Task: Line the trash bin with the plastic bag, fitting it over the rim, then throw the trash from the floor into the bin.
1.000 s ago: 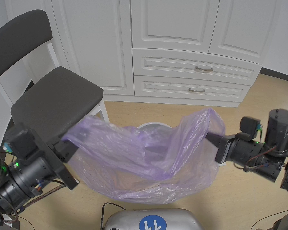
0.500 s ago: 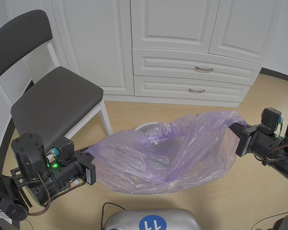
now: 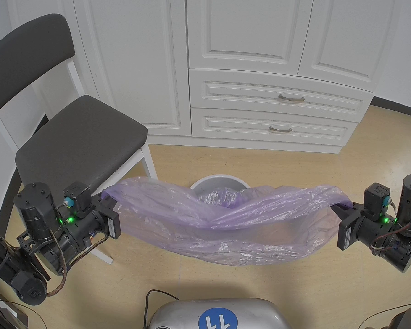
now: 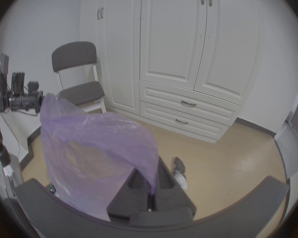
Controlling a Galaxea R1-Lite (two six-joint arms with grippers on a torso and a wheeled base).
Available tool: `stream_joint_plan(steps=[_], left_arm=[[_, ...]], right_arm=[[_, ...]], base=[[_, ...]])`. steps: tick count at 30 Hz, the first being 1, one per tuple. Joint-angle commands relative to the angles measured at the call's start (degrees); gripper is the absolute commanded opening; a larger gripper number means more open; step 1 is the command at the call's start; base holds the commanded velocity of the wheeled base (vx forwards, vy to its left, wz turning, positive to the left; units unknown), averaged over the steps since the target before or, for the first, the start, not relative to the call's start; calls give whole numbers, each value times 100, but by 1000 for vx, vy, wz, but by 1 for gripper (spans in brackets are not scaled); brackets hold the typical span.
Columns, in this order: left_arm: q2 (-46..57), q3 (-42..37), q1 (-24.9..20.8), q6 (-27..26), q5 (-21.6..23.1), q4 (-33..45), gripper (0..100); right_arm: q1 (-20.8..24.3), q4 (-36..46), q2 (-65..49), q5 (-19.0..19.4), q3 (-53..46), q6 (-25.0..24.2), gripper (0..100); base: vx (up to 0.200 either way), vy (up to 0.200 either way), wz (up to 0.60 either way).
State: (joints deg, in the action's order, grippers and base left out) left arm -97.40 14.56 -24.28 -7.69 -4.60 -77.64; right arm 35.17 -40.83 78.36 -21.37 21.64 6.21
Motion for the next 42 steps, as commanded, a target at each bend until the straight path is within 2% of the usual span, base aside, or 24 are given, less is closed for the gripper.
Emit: stream_joint_plan(steps=[1,9,16,27,35,42], left_arm=[[336,-208,275,-162,310,-23,0],[485,-216,389,-162,389,12,0],[512,-208,732,-162,706,-5,0],[503,-172,978,-162,802,-5,0],[512,-146,1215,-162,1022,-23,0],[512,-146,1136,-162,1031,-32,0]], right_arm=[[-72,-13,-84,-104,-204,241,0],[-247,-13,-172,-104,-292,355,0],[-458,-4,-357,-87,-406,698,0],[-748,-4,-348,-43,-547,988,0],[-757,-4,-365,-43,-599,1041,0],[-740,-13,-348,-43,-582,1041,0]], base=[[0,0,0],[0,0,0],[0,0,0],[0,0,0],[0,0,0],[0,0,0]])
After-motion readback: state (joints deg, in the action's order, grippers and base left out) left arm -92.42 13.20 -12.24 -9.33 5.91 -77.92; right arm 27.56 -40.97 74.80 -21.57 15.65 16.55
